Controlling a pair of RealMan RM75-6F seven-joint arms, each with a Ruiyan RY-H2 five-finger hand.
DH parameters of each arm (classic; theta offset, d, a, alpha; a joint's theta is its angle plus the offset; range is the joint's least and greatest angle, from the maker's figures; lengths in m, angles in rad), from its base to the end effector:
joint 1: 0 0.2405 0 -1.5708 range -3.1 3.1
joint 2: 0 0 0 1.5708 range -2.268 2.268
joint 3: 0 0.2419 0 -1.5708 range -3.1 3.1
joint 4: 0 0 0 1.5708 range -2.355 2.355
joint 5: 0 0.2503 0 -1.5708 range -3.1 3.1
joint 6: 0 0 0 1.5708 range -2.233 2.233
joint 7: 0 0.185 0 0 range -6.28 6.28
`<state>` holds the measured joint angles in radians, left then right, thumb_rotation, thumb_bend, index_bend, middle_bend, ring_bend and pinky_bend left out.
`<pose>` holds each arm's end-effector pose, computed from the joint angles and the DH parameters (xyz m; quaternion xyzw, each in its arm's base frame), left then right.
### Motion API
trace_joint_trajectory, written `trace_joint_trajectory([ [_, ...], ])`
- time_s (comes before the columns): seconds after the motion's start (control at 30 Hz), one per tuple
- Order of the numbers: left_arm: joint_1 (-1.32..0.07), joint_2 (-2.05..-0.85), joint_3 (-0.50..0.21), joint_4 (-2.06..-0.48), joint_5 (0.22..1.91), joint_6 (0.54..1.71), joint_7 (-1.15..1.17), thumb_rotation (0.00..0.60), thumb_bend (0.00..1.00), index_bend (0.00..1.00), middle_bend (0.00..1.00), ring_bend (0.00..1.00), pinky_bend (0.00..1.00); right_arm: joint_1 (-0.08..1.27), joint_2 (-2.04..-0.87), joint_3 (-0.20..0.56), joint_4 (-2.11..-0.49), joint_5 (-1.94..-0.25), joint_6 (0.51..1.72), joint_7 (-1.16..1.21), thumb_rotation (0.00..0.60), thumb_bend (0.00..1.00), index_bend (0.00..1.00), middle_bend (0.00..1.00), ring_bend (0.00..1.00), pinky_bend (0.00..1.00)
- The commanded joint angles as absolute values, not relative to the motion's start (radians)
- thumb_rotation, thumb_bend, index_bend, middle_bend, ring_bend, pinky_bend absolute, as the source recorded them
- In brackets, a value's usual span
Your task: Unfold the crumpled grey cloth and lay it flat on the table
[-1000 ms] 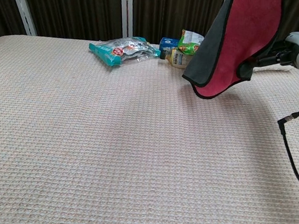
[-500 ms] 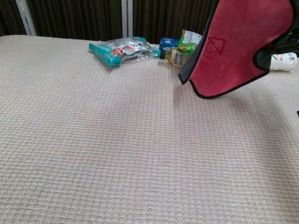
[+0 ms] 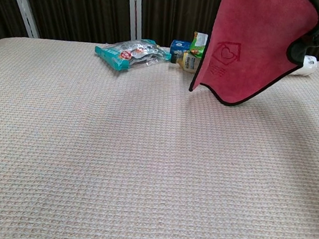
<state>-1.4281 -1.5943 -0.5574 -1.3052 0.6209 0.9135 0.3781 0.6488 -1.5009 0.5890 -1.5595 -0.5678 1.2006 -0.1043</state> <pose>0.1752 0.4765 0.0040 -0.6618 -0.3574 -0.5613 0.3451 -0.1699 -0.4456 0.0574 0.3243 -0.6121 0.5282 0.4910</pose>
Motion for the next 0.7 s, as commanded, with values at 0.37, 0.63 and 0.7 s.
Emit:
trace_joint_trajectory([
  [0.37,-1.372,-1.554,-0.534,-1.343,0.67,0.921,0.313,0.6,0.56,0.55,0.26,0.03,0.02,0.651,-1.449,0.61,-1.592,-0.587,1.221,-0.126,0.6,0.6,0.68,0.32,0.09,0.08],
  [0.63,-1.347,-1.549,-0.527,-1.342,0.683,0.932,0.28,0.6,0.56,0.56,0.27,0.03,0.04,0.669,-1.426,0.622,-1.581,-0.587,1.217,-0.146,0.6,0.6,0.68,0.32,0.09,0.08],
  [0.7,-1.343,-1.557,-0.524,-1.332,0.688,0.938,0.271,0.6,0.56,0.56,0.27,0.03,0.04,0.676,-1.426,0.62,-1.568,-0.589,1.215,-0.152,0.6,0.6,0.68,0.32,0.09,0.08],
])
